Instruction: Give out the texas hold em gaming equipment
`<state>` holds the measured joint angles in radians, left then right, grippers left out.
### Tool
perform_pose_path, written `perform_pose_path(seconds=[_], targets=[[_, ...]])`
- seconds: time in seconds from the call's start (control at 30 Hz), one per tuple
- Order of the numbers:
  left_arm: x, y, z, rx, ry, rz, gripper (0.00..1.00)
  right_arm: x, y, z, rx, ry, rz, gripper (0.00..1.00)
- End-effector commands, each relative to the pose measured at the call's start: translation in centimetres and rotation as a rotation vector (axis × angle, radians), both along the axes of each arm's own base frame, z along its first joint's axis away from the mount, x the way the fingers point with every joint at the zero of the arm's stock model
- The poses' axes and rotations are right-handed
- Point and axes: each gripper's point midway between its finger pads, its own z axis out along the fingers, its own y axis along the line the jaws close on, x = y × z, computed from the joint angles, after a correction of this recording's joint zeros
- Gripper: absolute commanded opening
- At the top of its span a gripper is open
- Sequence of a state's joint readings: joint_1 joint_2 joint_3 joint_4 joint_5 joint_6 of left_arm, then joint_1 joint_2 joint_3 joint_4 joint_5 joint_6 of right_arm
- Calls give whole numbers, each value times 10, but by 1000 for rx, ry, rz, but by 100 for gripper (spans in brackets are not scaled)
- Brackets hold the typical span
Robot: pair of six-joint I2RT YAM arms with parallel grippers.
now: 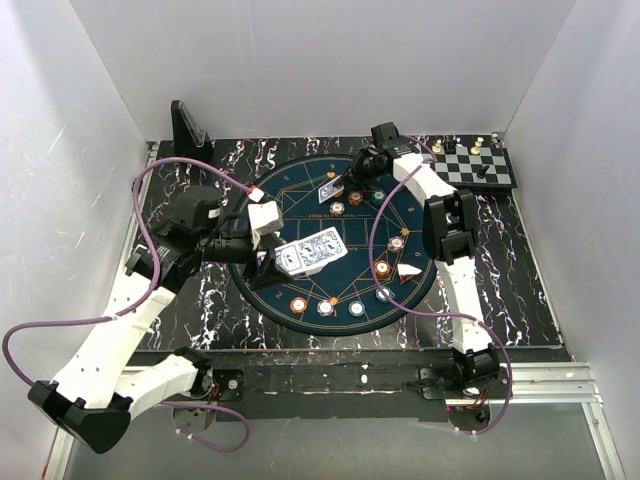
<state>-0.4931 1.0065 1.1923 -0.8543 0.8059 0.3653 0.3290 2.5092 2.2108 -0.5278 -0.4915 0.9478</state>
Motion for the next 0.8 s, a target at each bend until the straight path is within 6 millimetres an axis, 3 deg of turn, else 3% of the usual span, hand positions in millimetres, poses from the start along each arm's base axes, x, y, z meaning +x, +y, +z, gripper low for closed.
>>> perform_pose_path(seconds=[0.0, 0.1, 0.2, 0.27, 0.43, 0.47, 0.53, 0.63, 0.7, 0.77], targets=[[-8, 0, 12, -41, -33, -23, 0, 1, -2, 16, -39, -38, -4, 43], [-9, 0, 7, -36, -26, -22, 0, -2, -6, 31, -47, -59, 2, 56], [-10, 1, 1, -31, -20, -25, 0, -7, -10, 58, -55, -104, 6, 66], [-12, 1, -3, -29, -14, -28, 0, -10, -14, 77, -70, -143, 4, 80], [-12, 1, -9, -24, -9, -27, 0, -28, -30, 120, -107, -198, 1, 86], [-11, 1, -11, -24, -8, -25, 0, -37, -32, 140, -97, -233, 6, 86], [-11, 1, -14, -26, -4, -21, 0, -59, -33, 160, -71, -260, 28, 87], [-11, 0, -16, -31, -6, -26, 0, -109, -31, 184, 34, -276, 107, 88], [-10, 0, -19, -29, -6, -29, 0, -146, -33, 196, 99, -281, 161, 88], [-9, 0, -21, -26, -7, -28, 0, -187, -32, 192, 179, -266, 213, 89]])
